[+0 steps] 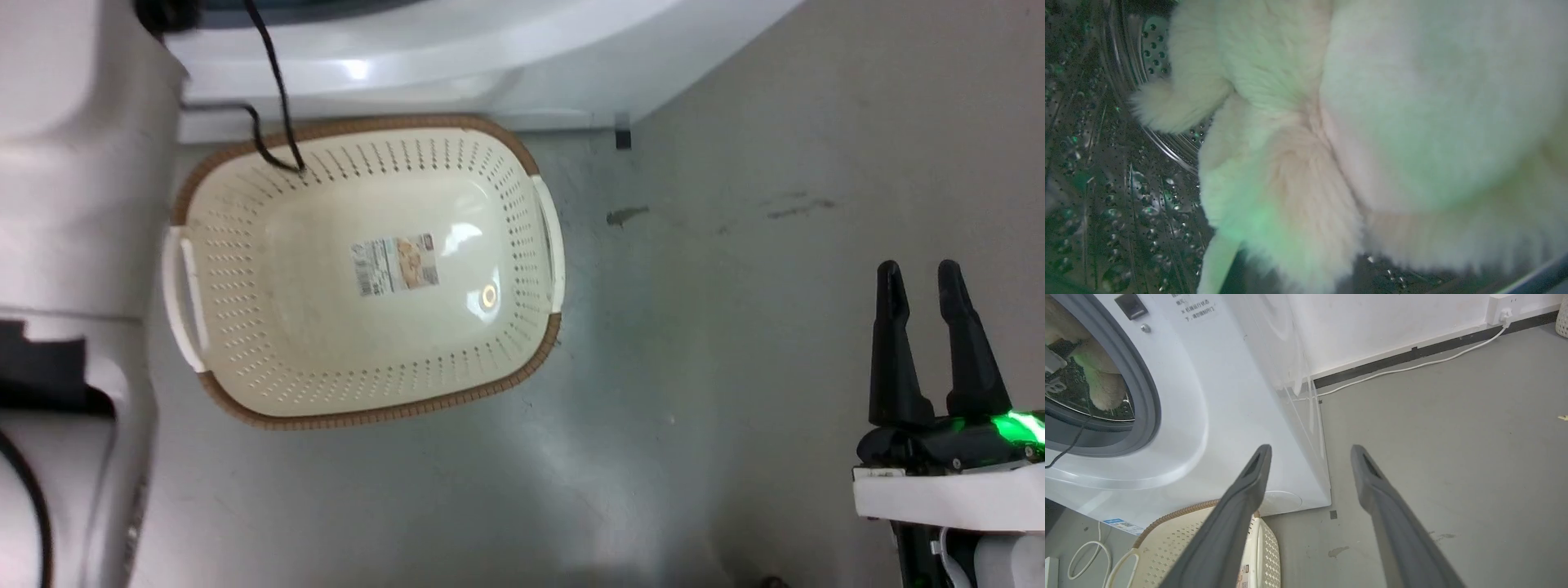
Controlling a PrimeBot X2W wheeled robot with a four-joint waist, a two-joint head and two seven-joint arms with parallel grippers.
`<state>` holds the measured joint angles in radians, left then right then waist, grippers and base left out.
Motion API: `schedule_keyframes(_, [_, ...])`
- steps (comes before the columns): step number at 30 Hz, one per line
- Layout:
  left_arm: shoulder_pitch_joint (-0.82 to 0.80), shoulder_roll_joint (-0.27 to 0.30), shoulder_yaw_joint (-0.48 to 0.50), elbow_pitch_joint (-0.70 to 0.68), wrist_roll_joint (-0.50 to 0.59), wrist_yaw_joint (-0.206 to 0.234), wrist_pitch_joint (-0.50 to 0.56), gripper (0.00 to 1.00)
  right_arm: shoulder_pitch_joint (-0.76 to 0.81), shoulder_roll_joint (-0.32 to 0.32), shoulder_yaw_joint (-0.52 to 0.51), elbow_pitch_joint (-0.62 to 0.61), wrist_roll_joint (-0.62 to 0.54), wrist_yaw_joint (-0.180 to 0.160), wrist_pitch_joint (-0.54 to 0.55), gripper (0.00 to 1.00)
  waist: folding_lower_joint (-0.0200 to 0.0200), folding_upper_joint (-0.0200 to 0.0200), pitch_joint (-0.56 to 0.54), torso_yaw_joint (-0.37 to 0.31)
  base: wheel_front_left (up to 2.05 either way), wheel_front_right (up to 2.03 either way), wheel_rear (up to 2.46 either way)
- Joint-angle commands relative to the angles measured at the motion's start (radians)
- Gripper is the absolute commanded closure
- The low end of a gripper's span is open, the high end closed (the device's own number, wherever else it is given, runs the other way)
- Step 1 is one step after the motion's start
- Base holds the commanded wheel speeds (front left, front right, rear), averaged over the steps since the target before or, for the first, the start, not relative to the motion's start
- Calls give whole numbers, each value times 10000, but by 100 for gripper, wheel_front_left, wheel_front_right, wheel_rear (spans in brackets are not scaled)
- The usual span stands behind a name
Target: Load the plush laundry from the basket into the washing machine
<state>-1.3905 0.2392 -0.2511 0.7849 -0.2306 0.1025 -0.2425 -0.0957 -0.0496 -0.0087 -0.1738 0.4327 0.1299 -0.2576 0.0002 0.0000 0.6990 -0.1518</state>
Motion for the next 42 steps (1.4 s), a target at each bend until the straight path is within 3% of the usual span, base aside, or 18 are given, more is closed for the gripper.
schedule_keyframes(1, [-403, 109, -48, -24, 98, -20, 18, 100, -185, -6, 25, -82, 36, 8, -42, 0, -2, 0, 433, -210, 0, 0, 0])
schedule_keyframes(15, [-2840, 914, -298, 91, 625, 240, 1037, 100, -264, -6, 37, -585, 205, 8, -42, 0, -2, 0, 1962, -740, 0, 0, 0])
schedule_keyframes(23, [-3836, 1161, -536, 177, 765, 26, 1592, 100, -405, -6, 77, -789, 322, 8, -42, 0, -2, 0, 2444, -829, 0, 0, 0])
schedule_keyframes(24, [-3902, 1168, -518, 216, 729, 25, 1641, 96, -402, -6, 71, -807, 326, 8, -42, 0, -2, 0, 2465, -824, 0, 0, 0])
schedule_keyframes(25, [-3957, 1158, -486, 267, 677, 40, 1702, 64, -398, -6, 60, -823, 326, 8, -42, 0, -2, 0, 2483, -814, 0, 0, 0])
schedule_keyframes(26, [-4011, 1157, -500, 306, 667, 28, 1743, 0, -396, -6, 44, -839, 322, 8, -42, 0, -2, 0, 2501, -803, 0, 0, 0])
schedule_keyframes(34, [-4141, 1074, -519, 679, 401, -171, 1801, 0, -473, -6, -143, -881, 206, 8, -42, 0, -2, 0, 2458, -584, 0, 0, 0])
schedule_keyframes(42, [-3501, 709, -543, 1158, 30, -392, 1059, 0, -657, -6, -316, -745, 30, 8, -42, 0, -2, 0, 1832, -220, 0, 0, 0])
